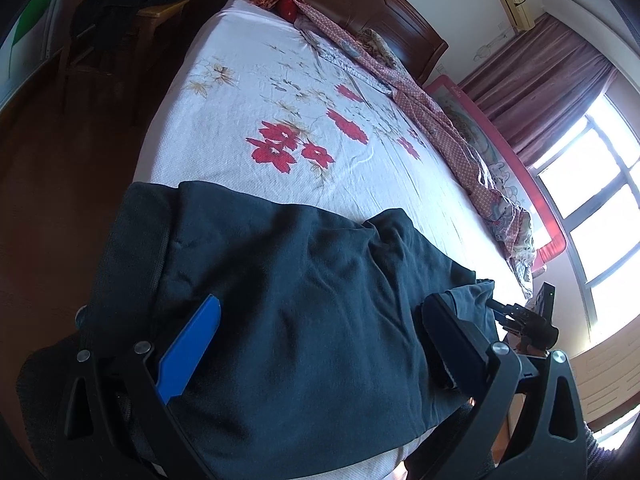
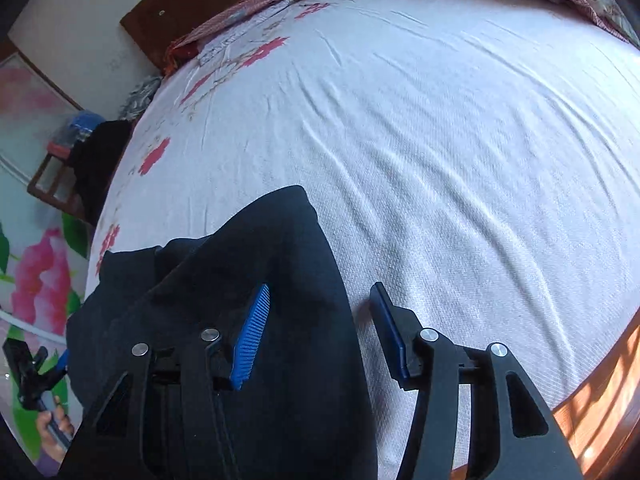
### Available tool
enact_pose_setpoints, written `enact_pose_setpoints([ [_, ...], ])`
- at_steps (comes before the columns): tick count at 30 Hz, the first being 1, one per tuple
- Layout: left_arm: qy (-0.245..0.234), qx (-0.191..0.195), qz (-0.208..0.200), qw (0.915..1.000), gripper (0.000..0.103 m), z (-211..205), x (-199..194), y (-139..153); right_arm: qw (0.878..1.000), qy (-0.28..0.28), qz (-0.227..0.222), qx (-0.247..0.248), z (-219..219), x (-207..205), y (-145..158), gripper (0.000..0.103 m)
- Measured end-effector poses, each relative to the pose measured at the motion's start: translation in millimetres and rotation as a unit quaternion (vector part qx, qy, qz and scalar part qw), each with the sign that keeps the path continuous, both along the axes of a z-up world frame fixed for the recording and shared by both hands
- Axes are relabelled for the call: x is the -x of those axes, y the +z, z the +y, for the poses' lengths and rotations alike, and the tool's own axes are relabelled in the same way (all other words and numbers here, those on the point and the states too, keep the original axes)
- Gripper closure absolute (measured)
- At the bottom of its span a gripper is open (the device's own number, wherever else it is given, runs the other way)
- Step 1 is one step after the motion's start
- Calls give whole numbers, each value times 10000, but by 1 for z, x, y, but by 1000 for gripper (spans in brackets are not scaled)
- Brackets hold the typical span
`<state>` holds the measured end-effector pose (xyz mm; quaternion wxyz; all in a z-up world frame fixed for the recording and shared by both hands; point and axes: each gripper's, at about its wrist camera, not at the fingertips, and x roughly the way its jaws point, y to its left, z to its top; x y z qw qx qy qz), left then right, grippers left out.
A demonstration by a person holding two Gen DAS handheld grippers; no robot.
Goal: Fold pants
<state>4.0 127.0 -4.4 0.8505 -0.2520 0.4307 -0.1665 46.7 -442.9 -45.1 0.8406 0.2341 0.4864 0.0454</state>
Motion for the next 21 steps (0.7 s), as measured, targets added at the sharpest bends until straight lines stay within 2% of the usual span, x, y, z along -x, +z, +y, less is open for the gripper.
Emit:
enact_pose_setpoints([
  [1, -17, -12, 1, 10000, 2, -2, 0, 1, 9999, -15, -101, -125, 1, 4, -3, 55],
  [2, -39, -34, 18, 10000, 2, -4, -1, 2, 9996, -4, -178, -199, 3, 5, -3, 71],
  [3, -58, -62, 36, 10000, 2, -5, -1, 2, 9994, 42, -213, -271, 7, 7, -1, 80],
  [4, -75, -83, 43, 9999, 2, -6, -2, 3, 9997, 6, -236, -26, 15, 10, 5, 85],
  [7, -68, -96, 50, 9999, 2, -7, -5, 5, 9954, 11, -437, 858, 41, 20, 40, 88],
  [9, -60, -79, 66, 9999, 2, -8, -7, 7, 9841, -99, -644, 1654, 59, 33, 63, 89],
  [11, -58, -53, 20, 10000, 2, -8, -7, 10, 9747, -424, -595, 2113, 58, 40, 63, 89],
  [12, -73, -34, -4, 10000, 2, -9, -7, 12, 9718, -610, -381, 2246, 51, 37, 50, 90],
  [13, -94, -19, -14, 10000, 2, -10, -7, 12, 9738, -876, -118, 2097, 37, 33, 30, 90],
  [14, -117, -11, -8, 9999, 2, -11, -7, 12, 9807, -1207, 80, 1536, 13, 35, 7, 90],
  [15, -133, -9, -7, 9999, 2, -11, -7, 13, 9851, -1517, -107, 801, -8, 41, -5, 81],
  [16, -135, -11, -10, 9999, 2, -12, -6, 12, 9834, -1760, -266, 359, -23, 46, -9, 72],
  [17, -132, -16, 3, 9999, 2, -12, -6, 12, 9817, -1872, -310, 155, -32, 52, -7, 68],
  [19, -110, 5, -16, 9999, 2, -10, -3, 13, 9755, -2056, -327, 710, -32, 59, 14, 66],
  [21, -68, -3, -21, 10000, 2, -7, 0, 13, 9704, -2172, -801, 688, -29, 72, 42, 66],
])
